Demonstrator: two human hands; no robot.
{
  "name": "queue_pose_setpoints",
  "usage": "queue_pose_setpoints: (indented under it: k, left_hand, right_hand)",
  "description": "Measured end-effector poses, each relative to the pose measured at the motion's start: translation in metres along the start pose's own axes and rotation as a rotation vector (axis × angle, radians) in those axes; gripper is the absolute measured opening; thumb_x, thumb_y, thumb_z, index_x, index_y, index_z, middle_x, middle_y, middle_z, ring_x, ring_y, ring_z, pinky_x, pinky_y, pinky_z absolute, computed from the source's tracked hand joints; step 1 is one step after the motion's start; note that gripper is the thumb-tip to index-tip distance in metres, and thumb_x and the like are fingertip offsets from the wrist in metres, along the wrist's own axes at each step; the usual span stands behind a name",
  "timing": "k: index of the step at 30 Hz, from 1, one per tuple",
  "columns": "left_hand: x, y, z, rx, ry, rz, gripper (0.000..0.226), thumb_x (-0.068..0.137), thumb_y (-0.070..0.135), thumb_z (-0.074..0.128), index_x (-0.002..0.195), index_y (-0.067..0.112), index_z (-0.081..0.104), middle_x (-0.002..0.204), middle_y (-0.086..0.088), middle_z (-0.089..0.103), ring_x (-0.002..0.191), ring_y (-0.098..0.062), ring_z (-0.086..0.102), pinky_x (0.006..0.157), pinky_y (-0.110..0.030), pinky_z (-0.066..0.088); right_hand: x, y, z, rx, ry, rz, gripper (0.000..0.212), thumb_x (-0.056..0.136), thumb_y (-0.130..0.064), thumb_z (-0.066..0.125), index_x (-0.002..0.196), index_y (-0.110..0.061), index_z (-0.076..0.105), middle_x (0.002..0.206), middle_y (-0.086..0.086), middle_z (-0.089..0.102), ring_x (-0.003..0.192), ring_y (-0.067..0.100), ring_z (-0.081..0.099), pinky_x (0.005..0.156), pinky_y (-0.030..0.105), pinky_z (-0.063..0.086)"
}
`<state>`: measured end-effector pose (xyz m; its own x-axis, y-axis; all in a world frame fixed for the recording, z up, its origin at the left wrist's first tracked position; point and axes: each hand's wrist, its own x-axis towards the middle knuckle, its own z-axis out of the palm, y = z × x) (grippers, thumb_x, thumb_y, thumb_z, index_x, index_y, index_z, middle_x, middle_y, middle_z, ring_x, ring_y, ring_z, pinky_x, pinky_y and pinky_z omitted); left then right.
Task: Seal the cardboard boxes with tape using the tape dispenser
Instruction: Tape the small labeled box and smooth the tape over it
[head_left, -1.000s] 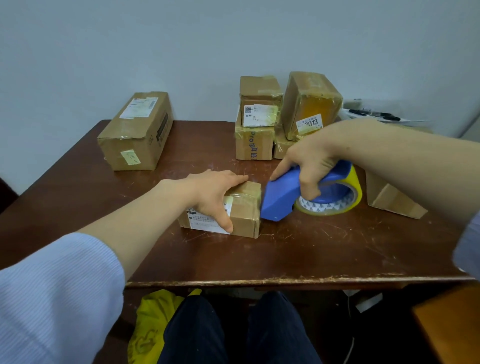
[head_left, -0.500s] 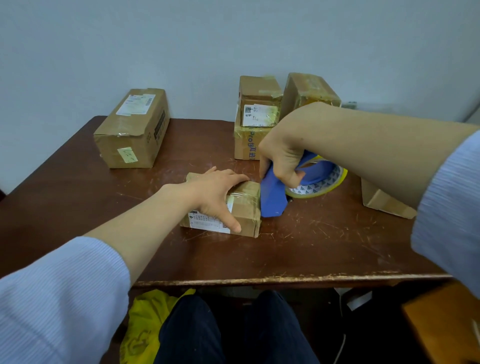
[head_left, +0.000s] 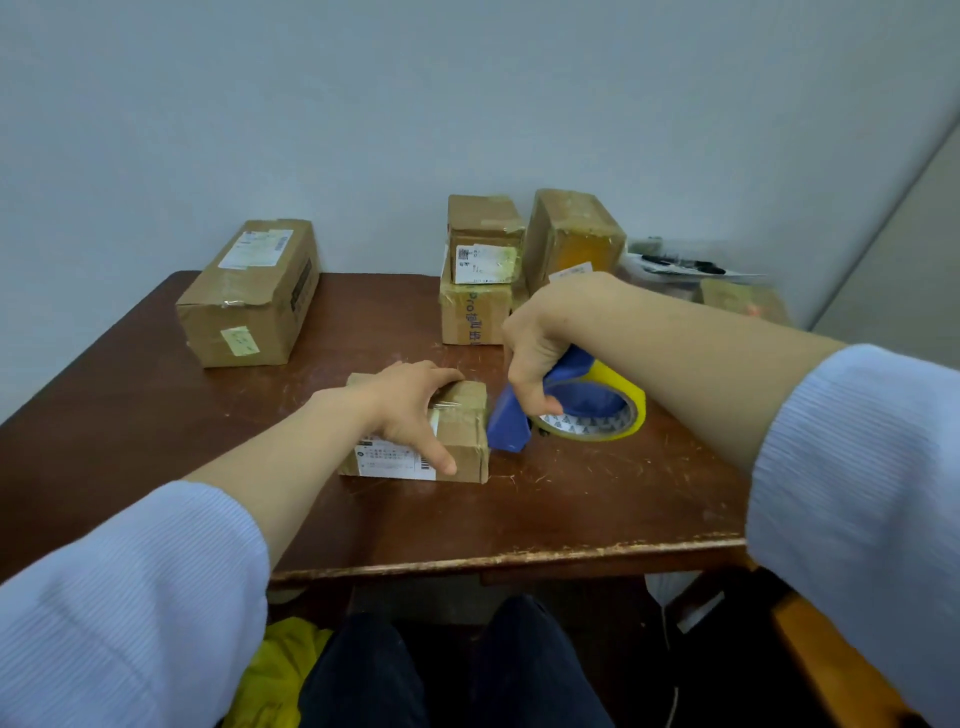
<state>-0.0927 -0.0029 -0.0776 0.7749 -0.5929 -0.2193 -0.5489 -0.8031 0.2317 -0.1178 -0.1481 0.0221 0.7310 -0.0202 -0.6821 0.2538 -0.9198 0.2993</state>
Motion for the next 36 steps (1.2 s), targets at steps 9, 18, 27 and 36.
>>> queue_pose_setpoints:
  k: [9, 18, 27, 36]
  left_hand:
    - [0.001, -0.003, 0.002, 0.017, 0.011, 0.001, 0.115, 0.056, 0.056, 0.083, 0.148, 0.020, 0.024, 0.134, -0.003, 0.044, 0.122, -0.023, 0.043, 0.104, -0.035, 0.036]
    - [0.001, -0.002, 0.006, 0.073, 0.008, -0.011, 0.116, 0.058, 0.059, 0.080, 0.149, 0.022, 0.019, 0.139, -0.003, 0.040, 0.125, -0.023, 0.039, 0.106, -0.035, 0.029]
    - [-0.006, 0.003, 0.004, 0.080, -0.035, -0.058, 0.123, 0.060, 0.064, 0.075, 0.152, 0.024, 0.003, 0.157, 0.005, 0.016, 0.144, -0.021, 0.015, 0.118, -0.042, 0.000]
    - [-0.038, -0.015, 0.016, -0.182, 0.480, -0.263, 0.074, 0.096, 0.051, 0.037, 0.152, 0.014, 0.005, 0.160, -0.001, 0.002, 0.147, -0.016, -0.001, 0.118, -0.038, -0.005]
  right_hand:
    - [-0.008, 0.030, 0.025, 0.231, 0.004, 0.000, 0.037, 0.079, -0.030, 0.070, 0.110, -0.011, 0.067, 0.103, 0.004, 0.059, 0.070, 0.016, 0.052, 0.054, 0.018, 0.044]
    - [0.009, 0.038, 0.113, 0.278, 0.648, 0.169, 0.077, 0.093, -0.058, 0.039, 0.153, -0.020, 0.009, 0.135, 0.013, 0.046, 0.119, 0.032, 0.050, 0.086, 0.037, 0.043]
    - [0.032, 0.015, 0.160, 0.352, 0.842, 0.270, 0.066, 0.092, -0.047, 0.052, 0.141, -0.009, 0.031, 0.128, 0.013, 0.046, 0.114, 0.028, 0.050, 0.097, 0.037, 0.041]
    - [0.028, -0.062, 0.111, 0.865, 0.972, -0.121, 0.051, 0.103, -0.015, 0.029, 0.151, -0.008, 0.012, 0.160, 0.007, 0.007, 0.147, 0.017, 0.004, 0.116, 0.024, 0.001]
